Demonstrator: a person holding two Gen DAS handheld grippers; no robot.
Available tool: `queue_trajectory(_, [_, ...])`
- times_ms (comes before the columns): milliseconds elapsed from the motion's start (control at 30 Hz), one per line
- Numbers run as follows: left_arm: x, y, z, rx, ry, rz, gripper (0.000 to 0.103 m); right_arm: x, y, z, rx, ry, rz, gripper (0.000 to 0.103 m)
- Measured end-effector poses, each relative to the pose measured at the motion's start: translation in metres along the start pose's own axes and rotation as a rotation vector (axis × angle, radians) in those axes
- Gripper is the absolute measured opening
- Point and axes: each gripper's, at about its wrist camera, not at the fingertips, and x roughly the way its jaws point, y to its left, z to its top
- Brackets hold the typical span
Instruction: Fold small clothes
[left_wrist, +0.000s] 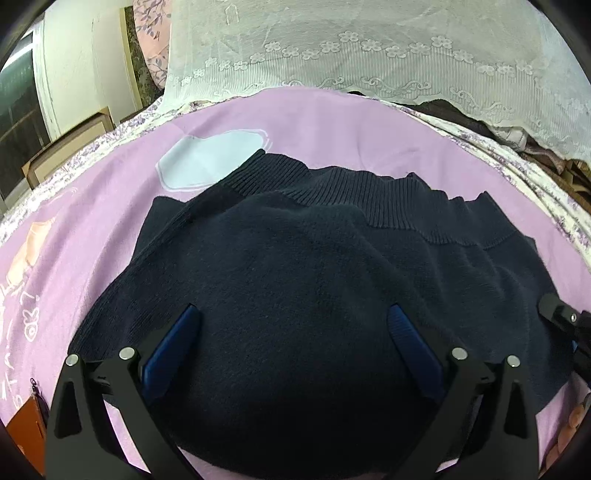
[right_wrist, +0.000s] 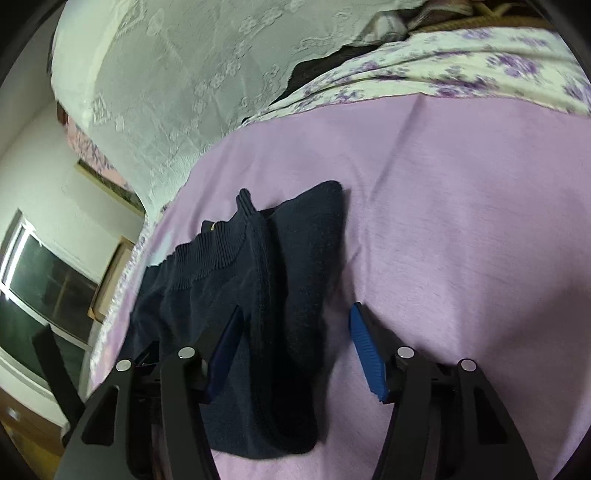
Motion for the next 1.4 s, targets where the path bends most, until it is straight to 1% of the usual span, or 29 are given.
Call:
queue_trajectory(33, [0.0, -0.002, 0.0, 0.006, -0.005, 0.009, 0.099, 0.002, 0.002, 0.001, -0.01, 0.003, 0.007, 0.063])
queue_trajectory(133, [0.0, -0.002, 0.0, 0.008, -0.007, 0.012, 0.099, 0.006, 0.005, 0.003, -0.03, 0.012, 0.03, 0.063])
queue_trajectory(167, [0.0, -0.001, 0.0, 0.005, -0.006, 0.008, 0.099, 0.006, 0.005, 0.002, -0.031, 0.01, 0.039, 0.058])
queue_trajectory(200, [0.001, 0.0, 0.0, 0.001, -0.004, 0.004, 0.099, 0.005, 0.003, 0.001, -0.02, 0.012, 0.062, 0.04])
queue_trajectory(267, [0.0, 0.0, 0.0, 0.001, -0.005, 0.003, 0.099, 0.0, -0.001, -0.001, 0.012, -0.001, 0.089, 0.028])
queue_trajectory(300, [0.0, 0.0, 0.0, 0.001, -0.006, 0.003, 0.099, -0.004, -0.003, -0.001, 0.027, -0.01, 0.116, 0.025])
queue_trajectory(367, [0.0, 0.0, 0.0, 0.004, -0.006, 0.005, 0.099, -0.005, -0.001, -0.002, 0.025, -0.013, 0.125, 0.025])
queue_trajectory(467, [0.002, -0.003, -0.001, 0.016, -0.007, 0.019, 0.099, 0.002, -0.004, -0.002, 0.041, 0.016, 0.115, 0.027])
queue_trajectory(533, [0.002, -0.004, -0.001, 0.026, -0.011, 0.03, 0.099, 0.003, -0.003, -0.002, 0.042, 0.017, 0.114, 0.027])
queue_trajectory(567, [0.002, -0.005, -0.001, 0.031, -0.014, 0.036, 0.099, 0.002, -0.001, -0.003, 0.033, 0.012, 0.104, 0.027])
queue_trajectory(700, [-0.003, -0.005, 0.0, 0.042, -0.025, 0.038, 0.099, -0.01, 0.014, -0.005, -0.025, -0.054, 0.061, 0.021])
queue_trajectory(800, [-0.008, -0.001, 0.004, 0.043, -0.032, 0.038, 0.099, -0.022, 0.026, -0.005, -0.031, -0.091, 0.064, 0.02])
queue_trajectory(967, [-0.021, 0.018, 0.013, 0.001, -0.074, 0.069, 0.099, -0.03, 0.039, -0.005, -0.036, -0.107, 0.037, 0.02])
queue_trajectory(1033, [-0.019, 0.022, 0.014, 0.001, -0.069, 0.088, 0.099, -0.031, 0.041, -0.003, -0.019, -0.106, 0.03, 0.02])
queue_trajectory(1100, [-0.013, 0.022, 0.013, 0.014, -0.044, 0.094, 0.099, -0.032, 0.042, -0.001, -0.004, -0.105, 0.028, 0.02])
queue_trajectory(1133, [-0.005, 0.018, 0.011, 0.038, -0.02, 0.103, 0.099, -0.033, 0.043, -0.002, -0.001, -0.106, 0.027, 0.02])
queue_trajectory(1167, [-0.001, 0.015, 0.009, 0.056, -0.014, 0.115, 0.099, -0.034, 0.046, -0.001, -0.001, -0.107, 0.023, 0.02])
queue_trajectory(1300, [-0.002, 0.001, 0.003, 0.123, -0.062, 0.192, 0.099, -0.039, 0.056, -0.002, 0.009, -0.114, 0.016, 0.02])
queue_trajectory(1333, [-0.002, 0.0, 0.003, 0.126, -0.065, 0.196, 0.099, -0.04, 0.06, -0.001, 0.008, -0.115, 0.016, 0.02])
queue_trajectory(1400, [-0.006, 0.003, 0.004, 0.123, -0.058, 0.175, 0.098, -0.044, 0.069, 0.0, -0.004, -0.118, 0.011, 0.02])
